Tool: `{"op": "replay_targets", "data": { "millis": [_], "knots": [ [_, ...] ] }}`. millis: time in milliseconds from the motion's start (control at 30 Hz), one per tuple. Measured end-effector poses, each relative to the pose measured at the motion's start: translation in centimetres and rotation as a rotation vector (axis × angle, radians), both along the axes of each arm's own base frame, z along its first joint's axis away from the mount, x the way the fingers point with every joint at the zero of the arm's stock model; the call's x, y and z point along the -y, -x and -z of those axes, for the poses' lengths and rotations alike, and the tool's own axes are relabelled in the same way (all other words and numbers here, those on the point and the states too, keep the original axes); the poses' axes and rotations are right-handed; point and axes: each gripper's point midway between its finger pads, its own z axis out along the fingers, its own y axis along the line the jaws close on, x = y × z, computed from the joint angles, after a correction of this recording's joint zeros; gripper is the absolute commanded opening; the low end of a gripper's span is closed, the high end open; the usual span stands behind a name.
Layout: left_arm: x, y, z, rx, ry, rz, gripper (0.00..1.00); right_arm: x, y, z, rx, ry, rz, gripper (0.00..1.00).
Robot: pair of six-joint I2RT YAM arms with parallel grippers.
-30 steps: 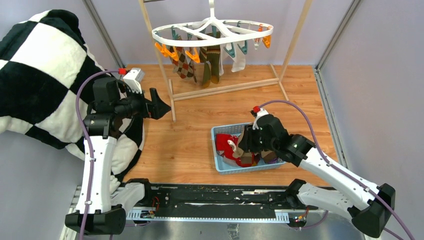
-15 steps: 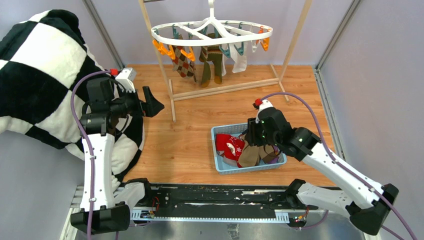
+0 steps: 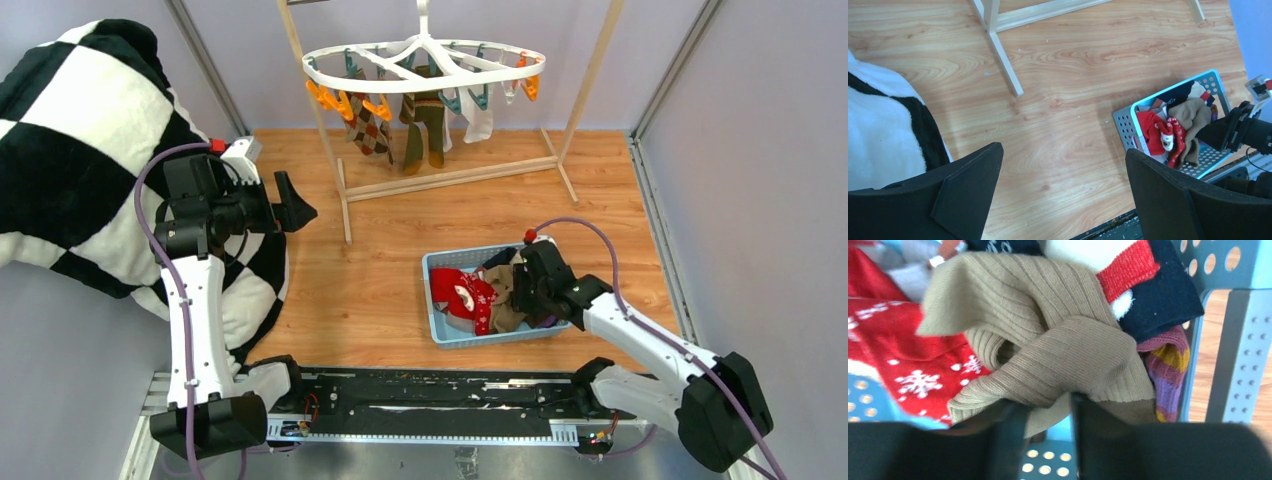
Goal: Remove the socks clipped to the hanger
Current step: Place the sock in the bin, then remove the sock from the hanger.
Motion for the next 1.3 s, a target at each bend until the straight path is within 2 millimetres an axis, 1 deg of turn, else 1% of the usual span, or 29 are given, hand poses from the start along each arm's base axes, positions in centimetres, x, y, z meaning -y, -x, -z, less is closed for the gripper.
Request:
{"op": "replay_targets", "data": {
  "millis": [67,100,167,200,233,267,333,400,433,467,500,533,600,700,767,833,900,933,967,1033,1167,1300],
  "knots": [
    [-0.3,-0.1,0.3,-0.013,0.000,-0.006,1.00,-0.3,-0.3,-0.5,0.025,-0.016,-0.013,0.69],
    [-0.4,-0.1,0.4,-0.017,0.001,-0.009,1.00,-0.6,-0.4,-1.1,0.046,-0.025,-0.024,0.77],
    [-0.6,-0.2,0.6,-0.027,0.002,-0.015,1.00,-1.5,-0.9,-3.3,0.128,-0.045,-0.066,0.92],
    [-0.8,-0.3,0.7,-0.031,0.003,-0.019,1.00,-2.4,-1.4,-5.3,0.196,-0.057,-0.103,0.96],
    [-0.9,-0.3,0.9,-0.036,0.004,-0.022,1.00,-3.6,-2.0,-7.6,0.266,-0.079,-0.136,0.99],
    [-1.1,-0.4,1.0,-0.043,0.007,-0.027,1.00,-4.6,-2.5,-9.5,0.318,-0.094,-0.162,1.00],
    [-1.4,-0.6,1.3,-0.057,0.015,-0.034,1.00,-7.2,-4.0,-14.1,0.440,-0.130,-0.219,1.00],
    [-1.7,-0.9,1.5,-0.068,0.021,-0.041,1.00,-9.9,-5.7,-17.5,0.530,-0.162,-0.265,1.00],
    [-1.9,-1.0,1.7,-0.074,0.023,-0.045,1.00,-11.7,-6.9,-19.1,0.579,-0.188,-0.293,1.00],
    [-2.1,-1.0,1.8,-0.081,0.022,-0.048,1.00,-13.3,-8.0,-20.5,0.626,-0.211,-0.316,1.00],
    [-2.3,-1.0,2.0,-0.088,0.023,-0.053,1.00,-15.1,-9.3,-21.2,0.659,-0.226,-0.340,1.00],
    [-2.5,-1.1,2.1,-0.092,0.021,-0.056,1.00,-16.4,-10.3,-21.3,0.677,-0.234,-0.358,1.00],
    [-2.8,-1.1,2.2,-0.096,0.020,-0.062,1.00,-19.5,-13.0,-20.9,0.690,-0.222,-0.382,1.00],
    [-3.0,-1.1,2.2,-0.097,0.019,-0.064,1.00,-25.0,-18.4,-20.6,0.724,-0.207,-0.387,1.00],
    [-3.0,-1.1,2.2,-0.096,0.019,-0.058,1.00,-27.8,-21.2,-20.5,0.767,-0.207,-0.376,1.00],
    [-2.9,-1.0,2.2,-0.095,0.021,-0.049,1.00,-30.5,-23.8,-19.6,0.809,-0.206,-0.365,1.00],
    [-2.9,-1.0,2.3,-0.095,0.021,-0.043,1.00,-32.4,-25.8,-18.6,0.834,-0.199,-0.350,1.00],
    [-2.9,-1.0,2.4,-0.096,0.020,-0.039,1.00,-33.9,-27.3,-17.6,0.852,-0.194,-0.339,1.00],
    [-2.9,-1.1,2.5,-0.098,0.020,-0.035,1.00,-34.1,-27.4,-17.4,0.854,-0.193,-0.338,1.00],
    [-2.9,-1.2,2.7,-0.105,0.025,-0.023,1.00,-35.1,-28.8,-16.3,0.869,-0.182,-0.322,1.00],
    [-2.8,-1.6,3.3,-0.119,0.034,0.002,1.00,-36.3,-31.1,-15.4,0.924,-0.181,-0.267,1.00],
    [-2.9,-1.8,3.9,-0.130,0.031,0.017,1.00,-36.9,-32.9,-15.7,1.001,-0.188,-0.209,0.97]
  ]
}}
